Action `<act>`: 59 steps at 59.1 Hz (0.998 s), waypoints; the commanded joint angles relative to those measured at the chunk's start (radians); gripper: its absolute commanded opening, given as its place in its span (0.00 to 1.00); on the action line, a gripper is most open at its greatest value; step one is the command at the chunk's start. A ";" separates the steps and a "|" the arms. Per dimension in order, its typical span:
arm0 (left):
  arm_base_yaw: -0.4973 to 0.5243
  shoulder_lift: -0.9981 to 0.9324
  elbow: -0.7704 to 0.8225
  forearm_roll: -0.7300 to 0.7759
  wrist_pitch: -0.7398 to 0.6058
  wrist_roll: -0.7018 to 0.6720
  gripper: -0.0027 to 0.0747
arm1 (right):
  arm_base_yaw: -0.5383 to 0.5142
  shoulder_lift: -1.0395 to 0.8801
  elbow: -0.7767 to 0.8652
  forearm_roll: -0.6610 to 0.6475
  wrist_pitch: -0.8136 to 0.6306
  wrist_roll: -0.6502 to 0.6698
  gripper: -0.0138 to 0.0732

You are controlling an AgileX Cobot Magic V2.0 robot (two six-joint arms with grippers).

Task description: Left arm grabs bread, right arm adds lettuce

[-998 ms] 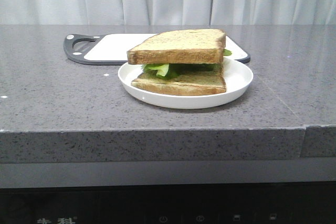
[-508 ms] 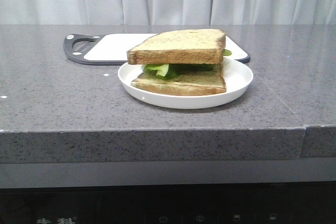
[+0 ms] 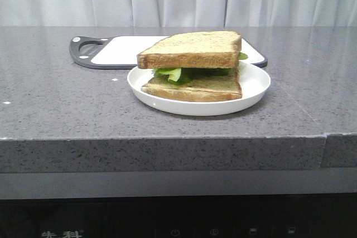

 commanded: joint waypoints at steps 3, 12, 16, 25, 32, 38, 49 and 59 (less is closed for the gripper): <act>0.036 -0.008 0.001 0.064 -0.087 -0.074 0.01 | -0.006 0.006 -0.027 0.012 -0.069 0.001 0.09; 0.115 -0.110 0.099 0.068 -0.087 -0.074 0.01 | -0.006 0.006 -0.027 0.012 -0.069 0.001 0.09; 0.134 -0.165 0.154 0.068 -0.087 -0.074 0.01 | -0.006 0.006 -0.027 0.012 -0.069 0.001 0.09; 0.137 -0.206 0.258 0.068 -0.110 -0.074 0.01 | -0.006 0.006 -0.027 0.012 -0.066 0.001 0.09; 0.138 -0.210 0.338 0.068 -0.175 -0.074 0.01 | -0.006 0.006 -0.027 0.012 -0.067 0.001 0.09; 0.138 -0.210 0.390 0.066 -0.199 -0.074 0.01 | -0.006 0.006 -0.027 0.012 -0.067 0.001 0.09; 0.138 -0.210 0.388 0.066 -0.177 -0.074 0.01 | -0.006 0.006 -0.027 0.012 -0.067 0.001 0.09; 0.138 -0.210 0.388 0.066 -0.177 -0.074 0.01 | -0.006 0.006 -0.027 0.012 -0.068 0.001 0.09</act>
